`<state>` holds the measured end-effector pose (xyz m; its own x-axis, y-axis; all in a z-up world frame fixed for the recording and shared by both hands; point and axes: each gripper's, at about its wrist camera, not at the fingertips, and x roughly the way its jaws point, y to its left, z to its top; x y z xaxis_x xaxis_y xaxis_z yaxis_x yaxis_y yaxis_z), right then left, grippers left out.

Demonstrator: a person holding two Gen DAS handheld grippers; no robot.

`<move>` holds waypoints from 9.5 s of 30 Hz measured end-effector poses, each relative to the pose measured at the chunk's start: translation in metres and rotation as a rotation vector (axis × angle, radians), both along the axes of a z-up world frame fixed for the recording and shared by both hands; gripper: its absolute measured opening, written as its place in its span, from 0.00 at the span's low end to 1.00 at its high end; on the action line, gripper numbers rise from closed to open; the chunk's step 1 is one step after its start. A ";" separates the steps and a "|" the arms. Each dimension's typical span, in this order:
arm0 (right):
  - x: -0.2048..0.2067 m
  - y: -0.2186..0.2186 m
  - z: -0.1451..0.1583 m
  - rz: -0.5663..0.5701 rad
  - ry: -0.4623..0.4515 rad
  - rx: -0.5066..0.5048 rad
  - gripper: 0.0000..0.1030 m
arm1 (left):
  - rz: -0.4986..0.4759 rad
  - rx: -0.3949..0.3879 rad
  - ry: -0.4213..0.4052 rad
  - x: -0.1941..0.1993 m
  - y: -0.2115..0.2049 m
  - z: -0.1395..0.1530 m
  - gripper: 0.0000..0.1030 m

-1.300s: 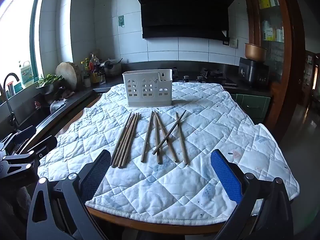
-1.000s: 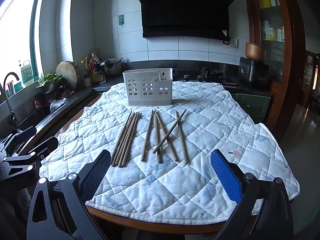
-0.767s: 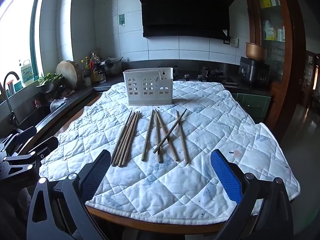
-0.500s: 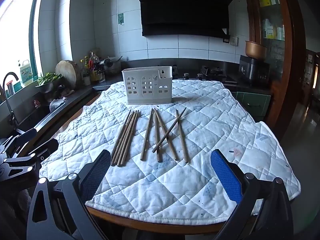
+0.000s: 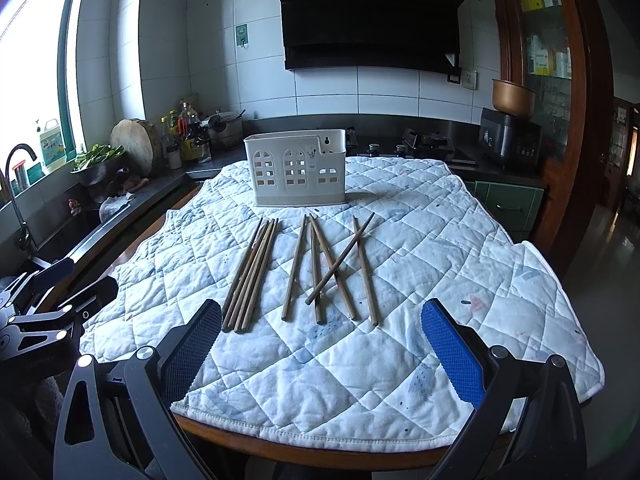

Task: Organize utensils
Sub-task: 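Move both grippers, open, toward the loose wooden chopsticks on the cloth, then close the left gripper on a wooden chopstick while the right gripper closes on another, then lift the left gripper's chopstick into the white holder while the right gripper inserts its own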

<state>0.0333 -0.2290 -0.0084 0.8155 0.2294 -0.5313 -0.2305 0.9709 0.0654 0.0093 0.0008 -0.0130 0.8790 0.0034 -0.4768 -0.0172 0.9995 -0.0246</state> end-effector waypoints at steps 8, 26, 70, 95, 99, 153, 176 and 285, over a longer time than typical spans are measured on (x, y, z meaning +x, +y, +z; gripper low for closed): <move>0.001 0.003 0.001 0.003 0.000 -0.004 0.94 | -0.006 0.001 0.005 0.003 -0.001 -0.002 0.95; 0.001 0.003 0.002 0.004 -0.002 -0.002 0.94 | -0.008 0.002 -0.006 0.001 -0.005 0.001 0.95; 0.034 0.013 -0.007 0.039 0.030 -0.023 0.94 | -0.006 -0.019 0.068 0.049 -0.002 -0.005 0.95; 0.070 0.018 -0.030 0.032 0.165 -0.106 0.94 | 0.000 -0.026 0.259 0.090 0.003 -0.031 0.95; 0.075 0.019 -0.034 0.033 0.184 -0.106 0.94 | -0.013 -0.027 0.283 0.096 0.000 -0.035 0.95; 0.155 0.029 -0.072 -0.014 0.325 0.071 0.32 | -0.064 -0.167 0.382 0.147 0.025 -0.076 0.61; 0.172 0.030 -0.085 -0.078 0.372 0.072 0.15 | -0.110 -0.200 0.393 0.159 0.021 -0.081 0.44; 0.297 0.014 0.186 0.119 -0.072 0.021 0.07 | -0.206 -0.088 -0.024 0.250 0.026 0.155 0.05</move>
